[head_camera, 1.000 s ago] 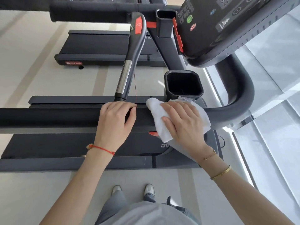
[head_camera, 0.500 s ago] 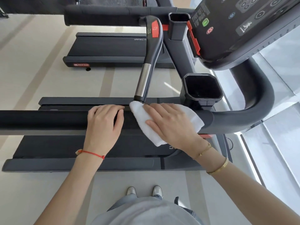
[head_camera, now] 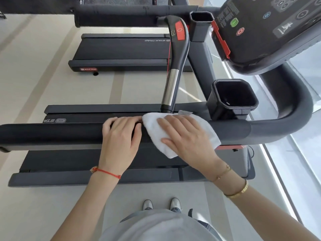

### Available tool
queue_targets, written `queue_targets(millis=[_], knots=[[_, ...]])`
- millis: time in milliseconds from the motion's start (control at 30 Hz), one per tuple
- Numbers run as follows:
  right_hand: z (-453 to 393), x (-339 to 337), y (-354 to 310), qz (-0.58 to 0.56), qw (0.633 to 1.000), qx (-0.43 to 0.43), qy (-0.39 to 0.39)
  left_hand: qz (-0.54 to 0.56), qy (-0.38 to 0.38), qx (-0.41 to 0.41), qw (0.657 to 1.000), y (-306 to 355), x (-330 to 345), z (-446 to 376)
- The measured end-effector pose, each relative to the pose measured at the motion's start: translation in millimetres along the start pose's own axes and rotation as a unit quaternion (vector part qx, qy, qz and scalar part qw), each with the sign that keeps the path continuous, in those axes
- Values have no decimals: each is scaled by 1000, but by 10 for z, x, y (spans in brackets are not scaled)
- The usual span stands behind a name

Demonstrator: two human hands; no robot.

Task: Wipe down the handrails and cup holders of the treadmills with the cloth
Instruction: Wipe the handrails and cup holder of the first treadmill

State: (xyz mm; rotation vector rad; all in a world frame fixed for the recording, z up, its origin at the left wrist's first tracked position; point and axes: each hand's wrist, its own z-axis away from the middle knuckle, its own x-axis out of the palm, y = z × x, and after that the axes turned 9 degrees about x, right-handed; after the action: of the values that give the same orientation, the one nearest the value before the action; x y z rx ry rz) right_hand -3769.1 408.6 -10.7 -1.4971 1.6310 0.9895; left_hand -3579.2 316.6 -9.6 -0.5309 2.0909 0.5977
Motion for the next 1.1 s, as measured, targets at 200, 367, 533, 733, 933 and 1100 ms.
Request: queue_targets(millis=[200, 367, 533, 733, 933, 1100], knots=[[-69, -10, -46, 22, 985, 162, 57, 3, -12, -1, 1000, -154, -82, 28], [-197, 88, -476, -28, 995, 90, 42, 4, -19, 16, 1000, -202, -115, 54], [-90, 15, -99, -14, 996, 86, 30, 2, -21, -3, 1000, -272, -157, 84], [-226, 80, -287, 6, 992, 80, 95, -16, -9, -28, 999, -336, -185, 137], [-442, 61, -584, -1, 999, 35, 10, -41, -3, -48, 998, -449, -223, 197], [-718, -4, -860, -30, 991, 25, -126, -47, -11, -67, 997, -695, -360, 263]])
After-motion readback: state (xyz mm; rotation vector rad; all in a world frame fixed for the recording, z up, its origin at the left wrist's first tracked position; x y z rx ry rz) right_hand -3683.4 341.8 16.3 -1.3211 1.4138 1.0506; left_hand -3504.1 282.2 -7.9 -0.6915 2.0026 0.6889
